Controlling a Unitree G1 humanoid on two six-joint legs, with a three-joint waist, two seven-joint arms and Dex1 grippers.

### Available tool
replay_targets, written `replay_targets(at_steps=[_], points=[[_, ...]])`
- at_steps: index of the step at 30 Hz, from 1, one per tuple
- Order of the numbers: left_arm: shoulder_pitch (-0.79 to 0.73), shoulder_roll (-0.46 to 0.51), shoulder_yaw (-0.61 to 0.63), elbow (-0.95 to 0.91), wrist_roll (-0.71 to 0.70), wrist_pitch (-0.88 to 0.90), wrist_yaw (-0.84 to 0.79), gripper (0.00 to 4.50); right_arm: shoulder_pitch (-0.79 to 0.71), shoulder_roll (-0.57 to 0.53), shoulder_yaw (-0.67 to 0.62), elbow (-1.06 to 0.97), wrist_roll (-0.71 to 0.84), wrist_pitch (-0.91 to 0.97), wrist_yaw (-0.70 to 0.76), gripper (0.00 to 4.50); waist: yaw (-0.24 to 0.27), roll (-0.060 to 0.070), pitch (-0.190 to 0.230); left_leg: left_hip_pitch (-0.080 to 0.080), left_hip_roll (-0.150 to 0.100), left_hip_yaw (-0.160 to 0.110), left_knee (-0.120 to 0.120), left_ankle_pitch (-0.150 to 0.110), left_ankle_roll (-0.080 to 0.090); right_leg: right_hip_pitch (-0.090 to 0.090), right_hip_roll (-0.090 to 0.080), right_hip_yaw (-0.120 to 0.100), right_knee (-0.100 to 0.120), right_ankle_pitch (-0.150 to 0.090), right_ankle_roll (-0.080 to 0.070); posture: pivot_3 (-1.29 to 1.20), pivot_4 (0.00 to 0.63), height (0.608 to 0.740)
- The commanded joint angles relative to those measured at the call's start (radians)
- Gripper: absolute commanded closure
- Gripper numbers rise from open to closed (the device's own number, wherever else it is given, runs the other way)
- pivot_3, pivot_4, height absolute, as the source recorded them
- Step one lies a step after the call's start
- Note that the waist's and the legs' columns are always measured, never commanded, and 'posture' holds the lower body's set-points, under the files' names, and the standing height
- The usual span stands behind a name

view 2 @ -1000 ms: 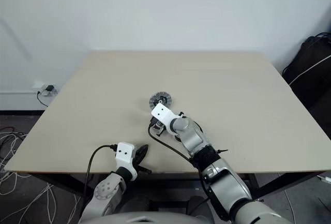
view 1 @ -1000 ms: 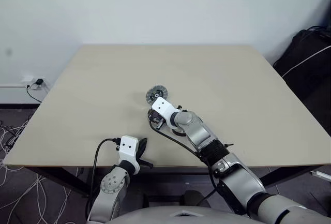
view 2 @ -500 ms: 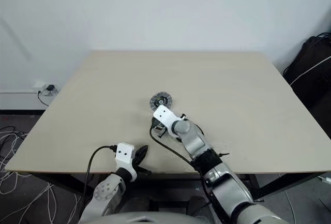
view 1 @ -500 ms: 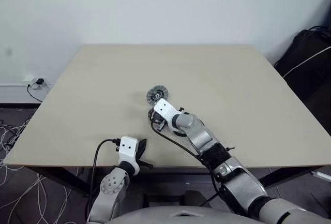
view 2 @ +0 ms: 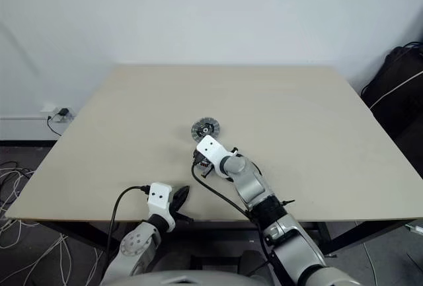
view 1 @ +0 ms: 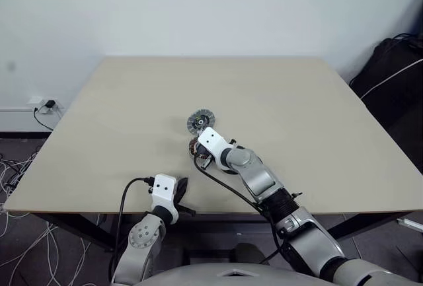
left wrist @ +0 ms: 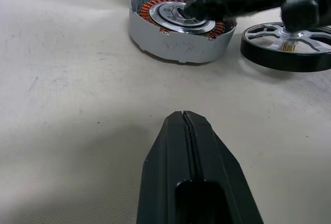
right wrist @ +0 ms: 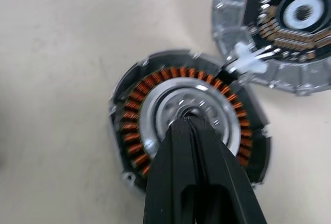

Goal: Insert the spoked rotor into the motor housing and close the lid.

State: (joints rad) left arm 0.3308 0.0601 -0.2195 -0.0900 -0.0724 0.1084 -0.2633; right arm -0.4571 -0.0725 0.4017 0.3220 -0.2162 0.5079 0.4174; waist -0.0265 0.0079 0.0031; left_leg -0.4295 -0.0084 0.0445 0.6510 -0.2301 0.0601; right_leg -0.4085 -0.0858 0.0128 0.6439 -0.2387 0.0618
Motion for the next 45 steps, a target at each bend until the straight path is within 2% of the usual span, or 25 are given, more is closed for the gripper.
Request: replay_targets(at_steps=[1, 5, 15, 28, 37, 42, 45], points=[[-0.014, -0.003, -0.008, -0.04, -0.005, -0.003, -0.004, 4.5, -0.054, 0.027, -0.045, 0.005, 0.018, -0.052, -0.042, 4.48, 0.0, 0.0, 0.0, 0.0, 0.0, 0.0, 0.0, 0.0, 0.0, 0.0, 0.001, 0.0, 0.0, 0.0, 0.0, 0.0, 0.0, 0.74], [-0.014, -0.003, -0.007, -0.04, -0.005, -0.002, -0.002, 4.5, -0.081, 0.05, -0.057, 0.053, 0.021, -0.083, -0.072, 4.48, -0.001, 0.0, 0.0, 0.0, 0.0, 0.0, 0.0, 0.0, 0.0, 0.0, 0.001, 0.0, 0.0, 0.0, 0.0, 0.0, 0.0, 0.74], [-0.006, -0.004, -0.003, -0.046, -0.004, -0.007, 0.004, 4.5, -0.081, 0.058, 0.013, 0.198, -0.01, -0.068, -0.024, 4.48, -0.003, 0.001, -0.001, 0.001, 0.0, 0.0, 0.0, 0.0, 0.0, 0.0, -0.003, 0.0, 0.0, 0.0, 0.0, 0.0, 0.0, 0.74], [-0.013, -0.001, -0.01, -0.042, -0.003, -0.003, -0.005, 4.5, -0.086, 0.08, -0.09, 0.088, 0.065, -0.191, -0.061, 4.48, -0.004, 0.001, 0.0, 0.0, 0.0, 0.0, 0.0, 0.0, 0.0, 0.0, 0.001, 0.0, 0.0, 0.0, 0.0, 0.0, 0.0, 0.74], [-0.007, 0.001, -0.005, -0.048, -0.005, -0.006, 0.001, 4.5, -0.093, 0.075, -0.043, 0.251, 0.015, -0.16, -0.066, 4.48, -0.007, 0.002, 0.0, 0.001, 0.0, 0.0, 0.0, 0.0, 0.0, 0.0, -0.003, 0.0, 0.001, 0.0, 0.0, 0.0, 0.0, 0.74], [-0.002, 0.002, -0.003, -0.052, -0.006, -0.005, 0.003, 4.5, -0.086, 0.077, -0.062, 0.181, 0.033, -0.16, -0.063, 4.48, -0.007, 0.002, 0.0, 0.001, 0.0, 0.0, 0.0, 0.0, 0.0, 0.0, -0.003, 0.0, 0.001, 0.0, 0.0, 0.0, 0.0, 0.74], [-0.002, 0.002, -0.003, -0.052, -0.006, -0.004, 0.003, 4.5, -0.068, 0.084, -0.106, 0.07, 0.077, -0.078, -0.054, 4.48, -0.007, 0.002, 0.001, 0.0, 0.0, 0.0, 0.0, 0.0, 0.0, 0.0, -0.003, 0.0, 0.001, 0.0, 0.0, 0.0, 0.0, 0.74]])
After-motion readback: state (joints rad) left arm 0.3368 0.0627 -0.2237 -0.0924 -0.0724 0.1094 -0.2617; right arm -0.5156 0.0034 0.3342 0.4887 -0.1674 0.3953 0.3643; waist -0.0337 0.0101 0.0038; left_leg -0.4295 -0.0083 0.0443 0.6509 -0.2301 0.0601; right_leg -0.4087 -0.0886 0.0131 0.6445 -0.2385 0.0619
